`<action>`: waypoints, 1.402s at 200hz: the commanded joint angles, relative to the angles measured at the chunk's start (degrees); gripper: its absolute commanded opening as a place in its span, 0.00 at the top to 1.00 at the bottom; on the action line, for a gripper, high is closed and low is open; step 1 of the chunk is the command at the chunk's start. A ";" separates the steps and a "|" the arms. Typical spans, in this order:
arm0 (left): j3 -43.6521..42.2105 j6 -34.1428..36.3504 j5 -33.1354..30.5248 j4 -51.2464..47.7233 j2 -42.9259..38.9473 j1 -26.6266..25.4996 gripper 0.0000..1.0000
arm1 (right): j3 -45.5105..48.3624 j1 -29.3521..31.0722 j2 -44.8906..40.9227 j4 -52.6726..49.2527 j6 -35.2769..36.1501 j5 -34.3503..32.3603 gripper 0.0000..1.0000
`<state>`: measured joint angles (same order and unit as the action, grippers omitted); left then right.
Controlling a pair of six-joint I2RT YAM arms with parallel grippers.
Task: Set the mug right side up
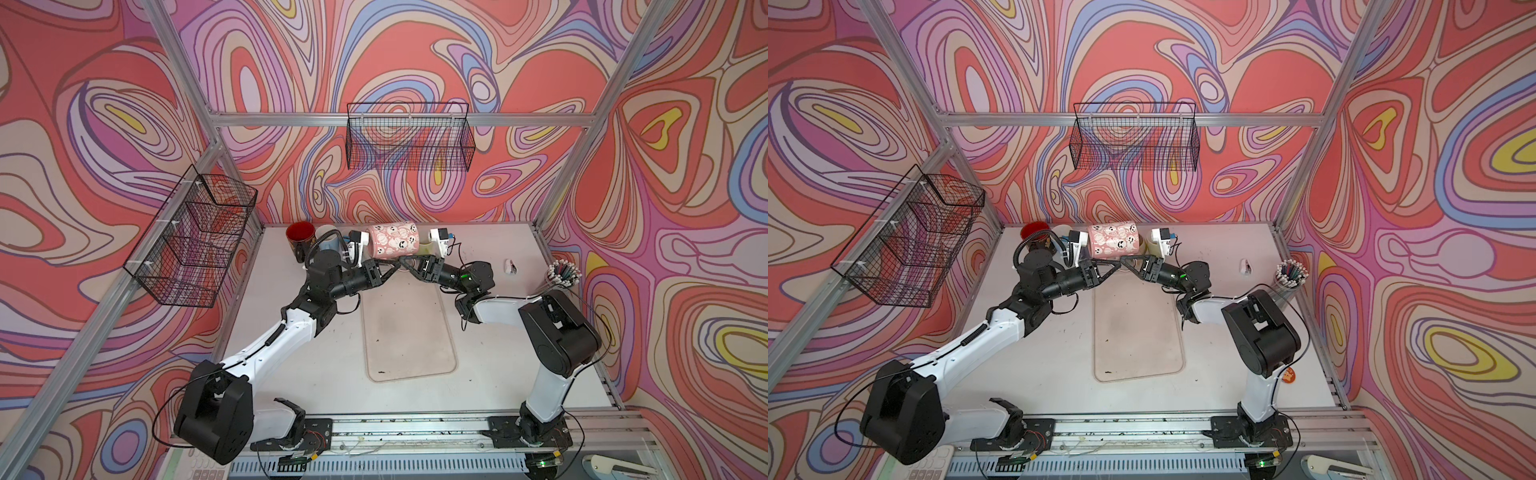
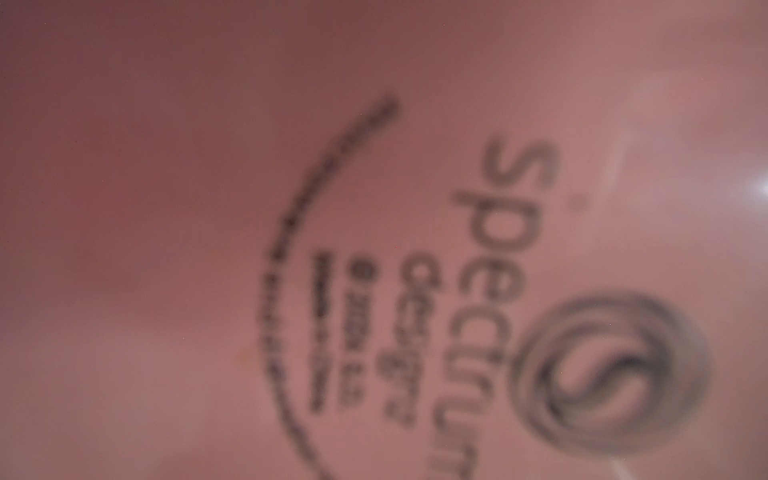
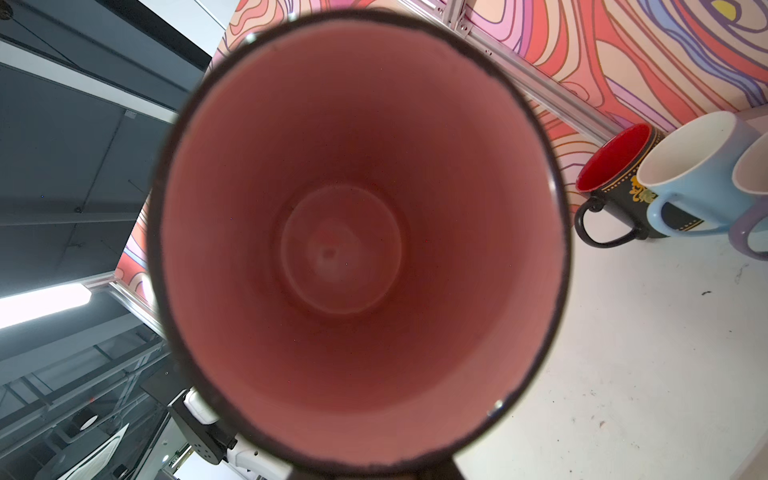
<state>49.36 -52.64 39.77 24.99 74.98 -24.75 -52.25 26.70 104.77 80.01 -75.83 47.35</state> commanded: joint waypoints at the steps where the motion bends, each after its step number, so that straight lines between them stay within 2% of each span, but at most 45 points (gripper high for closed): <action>1: 0.27 1.72 3.40 4.10 -1.64 -1.26 1.00 | -1.15 -0.16 0.70 1.29 1.16 -2.92 1.00; 12: 0.28 2.45 2.99 3.28 -2.18 -1.26 0.97 | -0.86 -0.16 0.52 1.05 1.39 -3.01 1.00; 41: -0.44 4.39 1.62 1.59 -3.99 -1.19 0.68 | 0.13 -0.41 -0.62 -0.95 3.08 -3.47 1.00; 54: -0.63 5.26 0.93 0.46 -5.03 -1.18 0.59 | 0.80 -0.62 -1.19 -1.91 3.79 -3.73 1.00; 98: -0.50 9.59 -1.80 -6.37 -8.64 -1.17 0.41 | 3.48 -2.21 -2.56 -4.33 4.57 -4.76 1.00; 120: 0.33 13.03 -3.87 -12.10 -10.96 -1.17 0.35 | 4.98 -2.63 -5.81 -11.14 8.65 -5.75 1.00; 135: 1.31 15.60 -5.72 -16.55 -12.63 -1.17 0.30 | 5.73 -2.66 -8.99 -19.68 13.98 -6.92 1.00; 167: 2.96 21.96 -11.36 -25.57 -17.21 -1.20 0.27 | 4.66 -2.70 -16.41 -43.78 27.29 -12.24 1.00; 207: 6.89 29.10 -17.38 -38.17 -20.15 -1.17 0.26 | -0.29 -2.72 -20.96 -68.22 39.51 -17.45 1.00; 239: 10.68 34.48 -23.11 -49.48 -20.69 -1.18 0.27 | -4.61 -3.29 -22.26 -82.56 45.29 -22.48 1.00; 280: 11.96 37.89 -25.72 -57.06 -21.70 -1.22 0.26 | -10.80 -4.68 -21.82 -95.36 49.50 -27.80 1.00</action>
<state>59.96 -19.00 17.34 -24.14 54.61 -25.82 -57.71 23.14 85.19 -10.35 -31.90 23.40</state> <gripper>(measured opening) 0.736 0.204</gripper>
